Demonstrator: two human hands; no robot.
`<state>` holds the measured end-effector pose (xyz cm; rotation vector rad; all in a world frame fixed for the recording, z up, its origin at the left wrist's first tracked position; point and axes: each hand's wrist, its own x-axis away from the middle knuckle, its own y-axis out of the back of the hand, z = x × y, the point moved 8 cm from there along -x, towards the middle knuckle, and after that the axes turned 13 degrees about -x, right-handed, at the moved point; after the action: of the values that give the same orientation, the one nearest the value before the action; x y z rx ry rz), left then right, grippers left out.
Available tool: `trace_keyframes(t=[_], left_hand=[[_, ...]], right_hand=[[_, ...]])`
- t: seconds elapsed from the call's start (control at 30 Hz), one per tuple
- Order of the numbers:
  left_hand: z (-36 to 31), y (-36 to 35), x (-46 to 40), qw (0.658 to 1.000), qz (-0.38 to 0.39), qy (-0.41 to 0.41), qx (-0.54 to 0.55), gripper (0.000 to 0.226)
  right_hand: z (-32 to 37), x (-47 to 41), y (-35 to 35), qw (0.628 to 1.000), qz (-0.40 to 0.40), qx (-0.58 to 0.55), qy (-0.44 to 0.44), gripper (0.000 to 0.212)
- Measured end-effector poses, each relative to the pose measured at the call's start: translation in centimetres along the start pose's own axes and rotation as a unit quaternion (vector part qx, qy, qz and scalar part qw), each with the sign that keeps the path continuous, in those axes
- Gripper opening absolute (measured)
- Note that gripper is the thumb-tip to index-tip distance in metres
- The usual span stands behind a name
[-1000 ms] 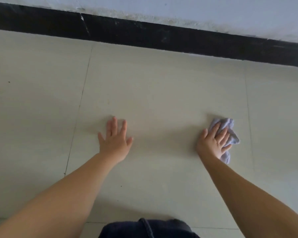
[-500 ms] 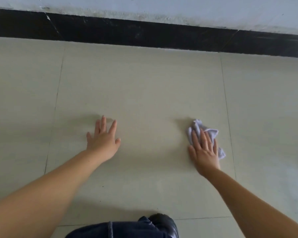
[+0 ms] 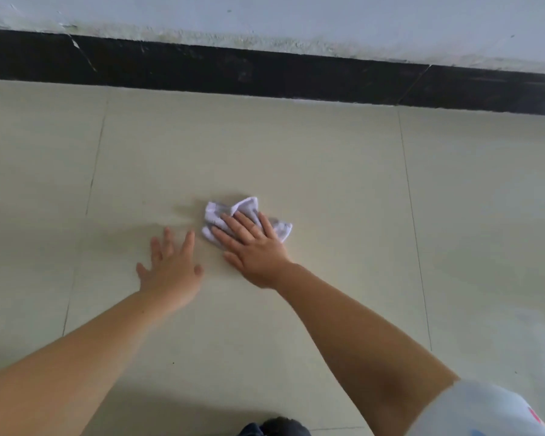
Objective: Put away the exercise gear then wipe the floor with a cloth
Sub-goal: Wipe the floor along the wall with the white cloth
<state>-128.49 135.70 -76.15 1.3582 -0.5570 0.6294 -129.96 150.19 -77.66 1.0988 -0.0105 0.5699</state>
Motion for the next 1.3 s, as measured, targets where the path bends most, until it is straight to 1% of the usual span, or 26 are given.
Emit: trace_keyframes(t=[0.03,0.07,0.1,0.13,0.2,0.27,0.33,0.37,0.4,0.43,0.5,0.53,0.57,0.63,0.7,0.73,0.77,0.8,0.87,0.97,1.03,1.13,1.17,1.2,1.23,1.3], left_hand=[[0.0,0.3,-0.1,1.000,-0.007,-0.016,-0.011,0.066],[-0.1,0.7,-0.2,0.999,-0.015,-0.036,-0.024,0.065],[-0.4,1.0,-0.2,0.998,-0.021,-0.056,-0.034,0.065],[-0.8,1.2,-0.3,0.996,-0.024,-0.074,-0.040,0.066],[-1.7,1.6,-0.7,0.994,-0.030,-0.098,-0.047,0.067],[-2.8,1.7,-1.4,0.993,-0.033,-0.105,-0.049,0.070],[-3.4,1.4,-1.9,0.993,-0.034,-0.096,-0.052,0.077],[-3.6,1.2,-2.0,0.993,-0.037,-0.091,-0.060,0.082],[-3.7,1.1,-2.1,0.993,-0.043,-0.087,-0.070,0.085],[-3.7,1.0,-2.1,0.992,-0.048,-0.084,-0.081,0.087],[-3.7,1.0,-2.1,0.991,-0.052,-0.082,-0.094,0.088],[-3.6,1.0,-2.1,0.991,-0.052,-0.080,-0.093,0.089],[-3.6,1.0,-2.1,0.992,-0.052,-0.077,-0.087,0.090],[-3.5,1.2,-2.1,0.994,-0.058,-0.068,-0.061,0.094],[-3.2,1.2,-2.1,0.995,-0.065,-0.063,-0.044,0.094],[-3.1,1.3,-2.1,0.994,-0.067,-0.064,-0.050,0.094],[-3.1,1.3,-2.1,0.994,-0.067,-0.067,-0.059,0.095],[-3.1,1.3,-2.1,0.993,-0.063,-0.070,-0.068,0.095],[-3.1,1.1,-2.2,0.993,-0.049,-0.073,-0.077,0.095],[-3.2,1.3,-2.0,0.993,-0.041,-0.074,-0.087,0.095],[-3.2,1.4,-2.0,0.993,-0.043,-0.074,-0.081,0.096],[-3.3,1.2,-2.0,0.994,-0.031,-0.073,-0.077,0.097],[-3.4,1.2,-2.1,0.994,-0.030,-0.073,-0.079,0.097],[-3.4,1.1,-2.1,0.993,-0.031,-0.073,-0.082,0.097],[-3.4,1.1,-2.2,0.993,-0.034,-0.072,-0.085,0.097],[-3.2,1.1,-2.3,0.993,-0.036,-0.069,-0.086,0.097]], right_hand=[[-1.7,-0.6,1.3,1.000,-0.025,0.014,-0.002,0.052],[-4.6,-0.5,2.8,0.998,-0.050,-0.003,-0.046,0.051],[-8.3,0.6,4.4,0.989,-0.077,-0.029,-0.126,0.051],[-12.2,2.4,6.0,0.970,-0.104,-0.050,-0.212,0.052],[-19.1,7.9,8.7,0.920,-0.144,-0.079,-0.356,0.054],[-24.2,13.3,10.0,0.851,-0.162,-0.123,-0.484,0.055],[-25.7,15.8,10.1,0.776,-0.204,-0.163,-0.574,0.057],[-25.0,15.2,9.7,0.754,-0.222,-0.166,-0.596,0.057],[-23.5,13.4,9.3,0.759,-0.230,-0.152,-0.590,0.057],[-21.2,10.4,8.7,0.797,-0.223,-0.126,-0.547,0.057],[-14.1,2.6,6.6,0.901,-0.188,-0.084,-0.381,0.058],[-9.8,-1.0,5.3,0.941,-0.159,-0.069,-0.290,0.059],[-5.6,-3.9,4.0,0.969,-0.121,-0.061,-0.207,0.058],[0.2,-7.7,2.3,0.992,-0.050,-0.053,-0.099,0.054],[1.6,-9.6,2.5,0.999,-0.017,-0.030,-0.021,0.052],[0.8,-10.0,2.9,1.000,-0.005,-0.022,0.006,0.052],[-1.1,-10.3,3.6,1.000,-0.009,-0.014,0.013,0.052],[-3.8,-10.3,4.8,0.999,-0.031,-0.005,-0.013,0.054],[-11.3,-8.8,8.2,0.987,-0.086,0.000,-0.135,0.055],[-20.9,-2.1,12.1,0.936,-0.143,-0.064,-0.315,0.055],[-23.1,1.2,12.4,0.902,-0.158,-0.081,-0.393,0.056],[-20.9,0.5,11.3,0.844,-0.221,-0.118,-0.474,0.057],[-19.1,-1.1,10.8,0.846,-0.228,-0.116,-0.467,0.057],[-16.7,-3.4,10.2,0.870,-0.216,-0.106,-0.431,0.057],[-13.6,-6.0,9.3,0.906,-0.188,-0.095,-0.367,0.056],[-6.0,-10.8,7.1,0.973,-0.110,-0.060,-0.192,0.054]])
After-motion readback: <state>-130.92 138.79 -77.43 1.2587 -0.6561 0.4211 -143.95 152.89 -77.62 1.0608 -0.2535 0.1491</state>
